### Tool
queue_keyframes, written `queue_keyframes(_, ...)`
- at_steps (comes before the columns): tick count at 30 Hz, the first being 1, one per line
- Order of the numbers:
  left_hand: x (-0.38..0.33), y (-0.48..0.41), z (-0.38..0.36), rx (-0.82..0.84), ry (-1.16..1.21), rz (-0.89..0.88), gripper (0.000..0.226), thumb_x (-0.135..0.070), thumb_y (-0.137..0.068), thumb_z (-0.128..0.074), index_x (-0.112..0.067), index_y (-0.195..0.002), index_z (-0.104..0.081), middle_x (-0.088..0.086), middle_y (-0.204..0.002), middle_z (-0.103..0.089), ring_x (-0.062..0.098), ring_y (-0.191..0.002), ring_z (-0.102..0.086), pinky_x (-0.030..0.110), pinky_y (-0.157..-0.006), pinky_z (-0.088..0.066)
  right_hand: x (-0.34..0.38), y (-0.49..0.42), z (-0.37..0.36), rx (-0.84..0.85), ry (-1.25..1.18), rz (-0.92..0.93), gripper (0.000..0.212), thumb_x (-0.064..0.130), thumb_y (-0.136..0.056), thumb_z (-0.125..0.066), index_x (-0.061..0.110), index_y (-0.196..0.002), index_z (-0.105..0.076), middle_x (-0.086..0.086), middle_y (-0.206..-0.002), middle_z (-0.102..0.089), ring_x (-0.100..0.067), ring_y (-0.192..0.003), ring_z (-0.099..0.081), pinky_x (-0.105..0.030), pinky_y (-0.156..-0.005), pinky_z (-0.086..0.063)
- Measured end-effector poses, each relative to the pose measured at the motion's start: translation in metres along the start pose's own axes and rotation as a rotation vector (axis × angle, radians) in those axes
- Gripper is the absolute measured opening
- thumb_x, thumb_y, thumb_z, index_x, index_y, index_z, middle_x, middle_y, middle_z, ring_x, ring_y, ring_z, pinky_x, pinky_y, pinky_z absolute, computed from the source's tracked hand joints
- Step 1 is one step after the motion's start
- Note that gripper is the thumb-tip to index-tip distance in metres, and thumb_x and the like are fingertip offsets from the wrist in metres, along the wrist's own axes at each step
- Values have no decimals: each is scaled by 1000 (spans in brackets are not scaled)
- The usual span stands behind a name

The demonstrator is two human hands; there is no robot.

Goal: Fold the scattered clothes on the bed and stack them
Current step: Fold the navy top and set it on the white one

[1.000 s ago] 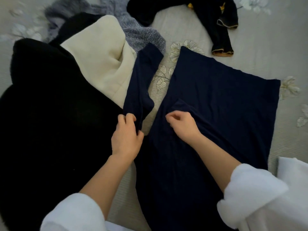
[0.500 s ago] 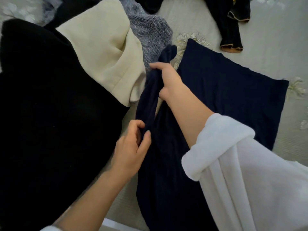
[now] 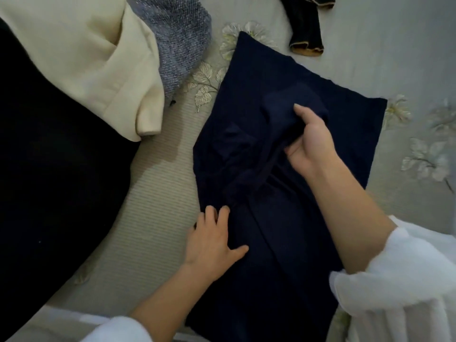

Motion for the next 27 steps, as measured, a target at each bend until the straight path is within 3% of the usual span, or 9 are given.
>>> queue_keyframes(3,-1,-10,5,-96,132,41,64,-32,-91,-56,-25,-138,-14,3,-120,-43,18,-94,-53,32,-71,-52,22,-3,-7,29,76,109,44,10,-93,-57,15,-135,-47,-9,-124,-64,-25,-109,-65,-42,-82,-58)
queue_keyframes(5,12,-11,13,-180,276,100,68,-16,-87,-59,-24,-138,-16,6,-117,-48,21,-91,-55,38,-73,-52,39,-3,-17,78,111,151,44,7,-92,-56,13,-135,-46,-13,-124,-64,-27,-108,-65,-41,-77,-58)
queue_keyframes(10,30,-1,26,-328,227,196,86,-27,-68,-79,-23,-138,-29,9,-138,-26,31,-124,-31,51,-102,-33,53,9,-43,182,128,152,43,3,-90,-56,2,-132,-47,-19,-122,-64,-32,-111,-63,-42,-77,-58)
queue_keyframes(14,36,12,42,-519,430,232,96,-40,-66,-83,-19,-140,-26,14,-149,-16,32,-135,-23,50,-109,-24,48,16,-53,227,72,122,43,1,-90,-55,1,-133,-47,-19,-123,-63,-31,-109,-64,-41,-78,-58)
queue_keyframes(17,35,10,42,-365,750,244,78,-19,-78,-76,-30,-136,-25,-1,-122,-54,13,-107,-56,31,-92,-49,42,20,-59,248,63,101,42,0,-90,-54,0,-131,-48,-17,-115,-66,-27,-97,-68,-34,-69,-57)
queue_keyframes(19,36,13,45,-312,817,252,55,-6,-84,-65,-33,-125,-39,-13,-94,-62,7,-84,-63,24,-75,-54,43,20,-62,253,88,107,42,1,-90,-54,0,-131,-49,-16,-113,-67,-26,-95,-68,-34,-68,-56)
queue_keyframes(22,55,32,71,-554,778,285,38,4,-81,-56,-28,-100,-57,-16,-71,-58,-3,-63,-56,20,-61,-46,60,12,-51,180,123,193,47,3,-85,-61,0,-131,-50,-19,-117,-66,-32,-103,-67,-36,-68,-57)
queue_keyframes(24,75,56,90,-747,677,298,36,11,-76,-55,-17,-98,-62,-13,-62,-50,0,-56,-51,12,-55,-37,75,6,-28,75,112,250,53,3,-78,-66,-1,-129,-51,-21,-116,-66,-34,-103,-67,-36,-68,-57)
queue_keyframes(27,85,87,89,-752,428,151,47,19,-70,-56,-10,-106,-63,-7,-78,-54,6,-64,-46,7,-63,-38,73,-2,28,-90,126,227,58,2,-74,-71,4,-129,-51,-17,-116,-67,-30,-101,-68,-38,-71,-59)
Point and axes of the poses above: each hand's wrist, its own y-axis away from the middle knuckle, its own z-axis out of the back of the hand, x = y × z, the point moved 7 cm from there along -y, towards the middle knuckle
